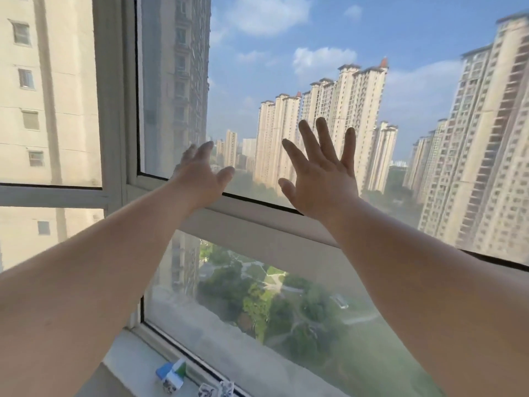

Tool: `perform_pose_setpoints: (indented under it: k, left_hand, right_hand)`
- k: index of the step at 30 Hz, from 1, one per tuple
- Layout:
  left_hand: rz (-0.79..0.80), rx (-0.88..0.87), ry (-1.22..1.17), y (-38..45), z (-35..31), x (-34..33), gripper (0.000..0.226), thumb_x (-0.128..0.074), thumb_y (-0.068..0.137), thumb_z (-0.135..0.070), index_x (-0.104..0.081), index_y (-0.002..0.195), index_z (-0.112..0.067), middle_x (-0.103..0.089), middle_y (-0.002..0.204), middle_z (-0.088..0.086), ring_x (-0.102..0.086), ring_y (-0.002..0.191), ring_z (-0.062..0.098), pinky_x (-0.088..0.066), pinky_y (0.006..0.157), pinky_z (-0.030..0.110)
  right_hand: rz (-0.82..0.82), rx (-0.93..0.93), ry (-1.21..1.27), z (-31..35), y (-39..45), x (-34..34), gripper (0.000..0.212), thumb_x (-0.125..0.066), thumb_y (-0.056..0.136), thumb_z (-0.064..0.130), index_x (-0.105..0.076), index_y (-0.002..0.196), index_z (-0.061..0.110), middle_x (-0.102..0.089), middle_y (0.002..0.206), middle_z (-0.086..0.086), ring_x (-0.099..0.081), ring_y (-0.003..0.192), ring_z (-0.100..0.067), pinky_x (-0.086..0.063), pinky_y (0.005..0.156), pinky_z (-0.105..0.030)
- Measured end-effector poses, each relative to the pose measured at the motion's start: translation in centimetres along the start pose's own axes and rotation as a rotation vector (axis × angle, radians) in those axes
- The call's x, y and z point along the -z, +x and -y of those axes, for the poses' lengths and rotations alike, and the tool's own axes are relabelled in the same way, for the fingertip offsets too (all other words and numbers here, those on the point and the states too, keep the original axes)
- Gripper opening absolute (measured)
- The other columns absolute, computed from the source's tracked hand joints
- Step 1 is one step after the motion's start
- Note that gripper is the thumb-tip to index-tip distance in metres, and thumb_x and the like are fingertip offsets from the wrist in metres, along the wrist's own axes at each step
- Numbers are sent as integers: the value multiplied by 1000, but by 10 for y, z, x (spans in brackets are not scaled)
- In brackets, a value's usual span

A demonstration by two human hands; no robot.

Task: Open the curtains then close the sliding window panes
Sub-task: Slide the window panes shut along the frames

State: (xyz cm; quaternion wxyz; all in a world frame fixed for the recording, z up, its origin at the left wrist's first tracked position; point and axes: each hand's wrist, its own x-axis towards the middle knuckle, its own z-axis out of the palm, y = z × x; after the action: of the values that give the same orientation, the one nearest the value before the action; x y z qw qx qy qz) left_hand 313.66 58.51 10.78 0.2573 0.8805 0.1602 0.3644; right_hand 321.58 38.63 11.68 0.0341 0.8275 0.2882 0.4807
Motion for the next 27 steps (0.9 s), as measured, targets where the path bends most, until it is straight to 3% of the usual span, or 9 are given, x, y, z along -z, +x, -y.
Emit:
perform_pose_setpoints:
  k: [3,8,10,14,27]
  left_hand:
    - [17,-4,-42,36,13,-12,69,-36,90,-53,1,144,-32,11,155,0,0,140,29,-8,110,46]
    - [40,-20,-147,60,17,-58,69,-20,89,-59,14,142,-32,23,152,2,13,139,29,-1,111,48]
    - [-61,-25,-159,55,16,-74,70,-16,88,-61,18,141,-30,27,151,4,19,138,29,3,110,50]
    - [-176,-10,-235,60,11,-90,68,-13,89,-60,15,142,-29,25,151,4,20,137,29,4,109,54]
    - [-227,149,-328,58,-21,-96,69,-15,90,-57,10,144,-22,19,153,7,15,139,31,2,109,56]
  right_hand:
    - [-8,-36,-232,3,-1,-14,65,-19,90,60,-12,149,34,10,160,-6,18,143,-29,20,106,-61]
    - [-20,-101,-277,10,3,-19,62,-16,90,61,-16,147,38,6,160,-1,14,144,-26,21,107,-59]
    - [-25,-110,-262,11,1,-18,61,-17,90,61,-16,147,38,6,160,-1,15,145,-26,20,108,-59]
    - [-9,-93,-250,11,2,-15,59,-20,92,59,-18,147,38,4,160,-1,12,145,-25,20,108,-56]
    - [24,15,-272,-12,-13,-7,58,-16,94,56,-10,149,36,9,160,3,15,144,-18,20,111,-50]
